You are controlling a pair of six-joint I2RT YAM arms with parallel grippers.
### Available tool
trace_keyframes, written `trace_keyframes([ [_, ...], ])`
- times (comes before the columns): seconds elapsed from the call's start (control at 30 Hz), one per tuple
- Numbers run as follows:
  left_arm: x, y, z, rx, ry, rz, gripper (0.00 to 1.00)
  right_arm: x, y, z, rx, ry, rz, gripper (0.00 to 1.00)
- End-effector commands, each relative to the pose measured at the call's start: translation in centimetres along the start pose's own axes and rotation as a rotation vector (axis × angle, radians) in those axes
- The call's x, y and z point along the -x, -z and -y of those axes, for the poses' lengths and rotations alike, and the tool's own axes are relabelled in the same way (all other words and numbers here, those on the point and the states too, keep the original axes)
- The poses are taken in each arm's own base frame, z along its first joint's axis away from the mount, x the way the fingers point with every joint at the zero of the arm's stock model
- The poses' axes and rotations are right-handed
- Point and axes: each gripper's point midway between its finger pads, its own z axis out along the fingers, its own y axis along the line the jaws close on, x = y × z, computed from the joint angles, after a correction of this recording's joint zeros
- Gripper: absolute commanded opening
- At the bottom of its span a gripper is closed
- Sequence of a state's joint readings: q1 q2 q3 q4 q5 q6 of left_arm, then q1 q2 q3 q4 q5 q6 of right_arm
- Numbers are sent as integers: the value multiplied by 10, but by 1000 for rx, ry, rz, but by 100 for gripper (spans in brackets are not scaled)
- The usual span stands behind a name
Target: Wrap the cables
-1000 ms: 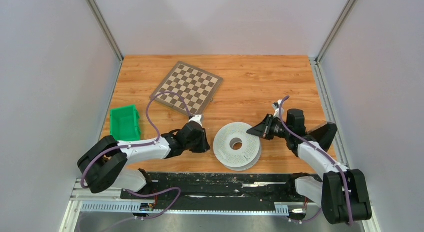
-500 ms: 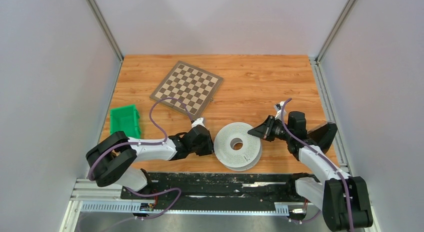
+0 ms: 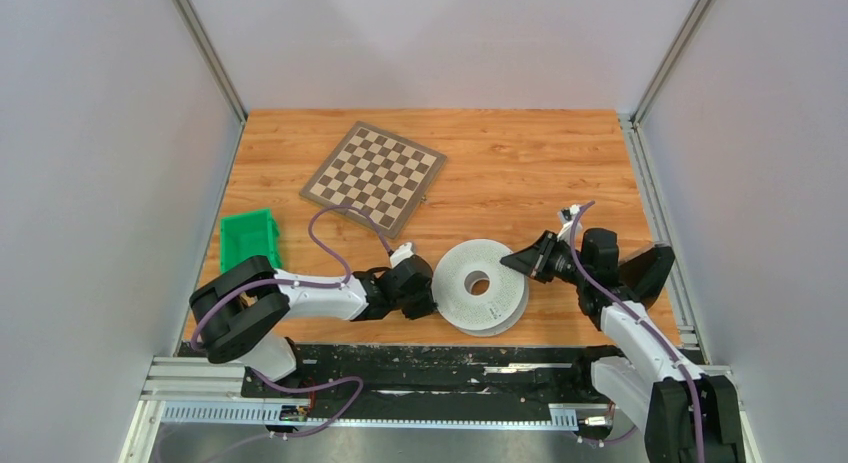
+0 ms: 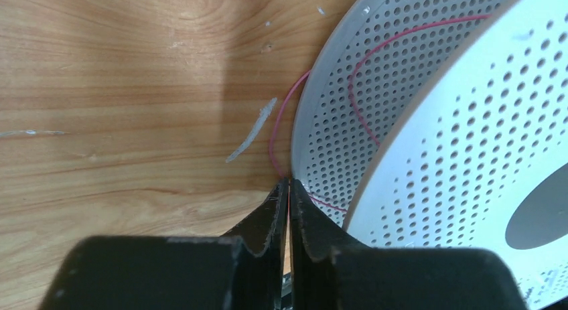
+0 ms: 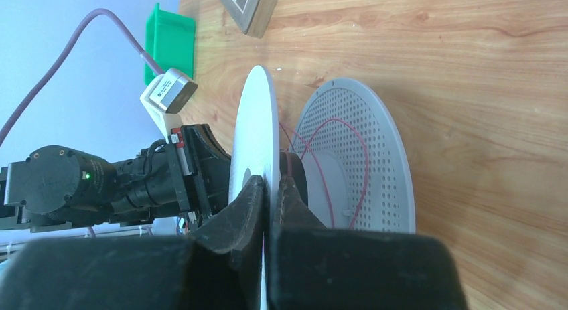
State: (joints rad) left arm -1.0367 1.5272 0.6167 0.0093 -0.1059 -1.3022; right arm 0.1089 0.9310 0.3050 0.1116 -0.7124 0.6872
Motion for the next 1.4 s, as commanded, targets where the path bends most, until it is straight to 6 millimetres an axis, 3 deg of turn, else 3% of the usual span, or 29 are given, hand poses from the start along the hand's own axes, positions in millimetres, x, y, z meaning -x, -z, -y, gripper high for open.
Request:
trace_keyframes([
  [0.0,-28,-4,-80,285,-21,-69,6,0,0,34,-128,76,53,0],
  [0.07,-25,-5,-80,290,-29,-52,0,0,0,33,-121,81,53,0],
  [0.2,-13,-2,-75,278,-13,3,0,-3,0,32,-113,81,41,0],
  [0.43,24,11,-87,263,56,157,0,-11,-2,37,-110,61,15,0],
  [0.63,51,21,-68,174,14,269,0,-16,-6,40,-91,30,-5,0],
  [0.73,55,27,-70,209,-22,278,1,-18,-8,44,-102,30,-15,0],
  [0.9,55,29,-73,206,-61,272,21,-15,-8,61,-172,37,-9,0],
  [1.13,49,25,-39,28,-63,232,42,-13,-7,63,-189,43,0,0],
  [1.37,45,26,-41,-33,239,179,55,-15,-5,64,-189,51,4,0],
])
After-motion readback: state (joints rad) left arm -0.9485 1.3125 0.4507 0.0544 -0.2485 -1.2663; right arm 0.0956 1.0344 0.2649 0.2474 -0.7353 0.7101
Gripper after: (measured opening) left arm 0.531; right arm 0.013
